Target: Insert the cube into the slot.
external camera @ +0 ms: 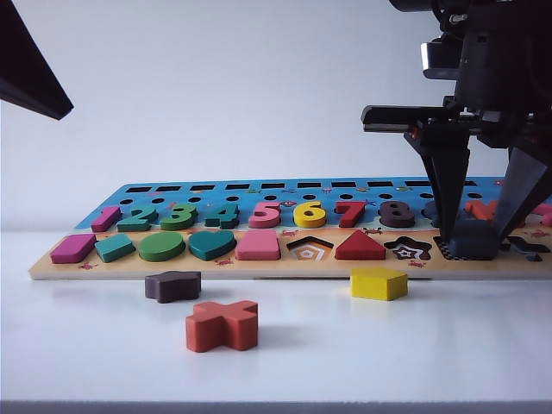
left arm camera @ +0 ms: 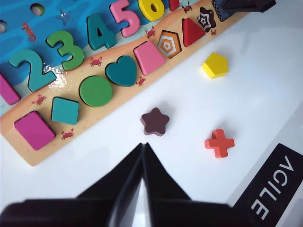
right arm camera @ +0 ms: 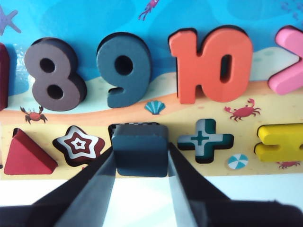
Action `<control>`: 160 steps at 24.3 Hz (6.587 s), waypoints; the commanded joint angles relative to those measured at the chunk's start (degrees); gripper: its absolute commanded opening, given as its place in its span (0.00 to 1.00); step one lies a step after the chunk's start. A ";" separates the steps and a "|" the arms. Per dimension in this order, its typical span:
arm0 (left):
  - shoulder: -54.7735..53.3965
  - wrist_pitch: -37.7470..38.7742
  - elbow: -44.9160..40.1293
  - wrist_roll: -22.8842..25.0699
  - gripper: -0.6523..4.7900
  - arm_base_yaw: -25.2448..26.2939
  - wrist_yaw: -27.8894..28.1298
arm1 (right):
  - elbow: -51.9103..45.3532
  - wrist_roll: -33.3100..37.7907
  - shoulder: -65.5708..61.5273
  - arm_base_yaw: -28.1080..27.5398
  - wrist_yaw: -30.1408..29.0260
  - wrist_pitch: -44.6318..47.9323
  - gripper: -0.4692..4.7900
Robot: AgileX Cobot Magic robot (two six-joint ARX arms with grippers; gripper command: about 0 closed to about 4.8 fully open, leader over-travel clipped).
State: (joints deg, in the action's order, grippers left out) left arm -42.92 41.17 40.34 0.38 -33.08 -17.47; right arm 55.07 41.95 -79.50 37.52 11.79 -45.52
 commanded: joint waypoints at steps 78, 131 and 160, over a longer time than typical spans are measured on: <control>0.00 -0.83 0.26 0.07 0.14 0.09 0.13 | -1.55 -4.74 9.07 -1.88 -2.91 4.81 0.57; 0.94 -4.02 0.24 0.24 0.14 1.25 0.15 | -42.45 -31.26 70.14 -40.76 -22.49 39.08 0.08; 17.53 -24.81 -5.66 6.47 0.14 28.02 6.45 | -52.76 -31.26 79.34 -46.31 -19.45 40.39 0.08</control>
State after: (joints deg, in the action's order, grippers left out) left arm -25.85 20.29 35.20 6.68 -5.82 -11.44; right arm 2.55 10.68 -0.32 -8.84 -7.86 -6.37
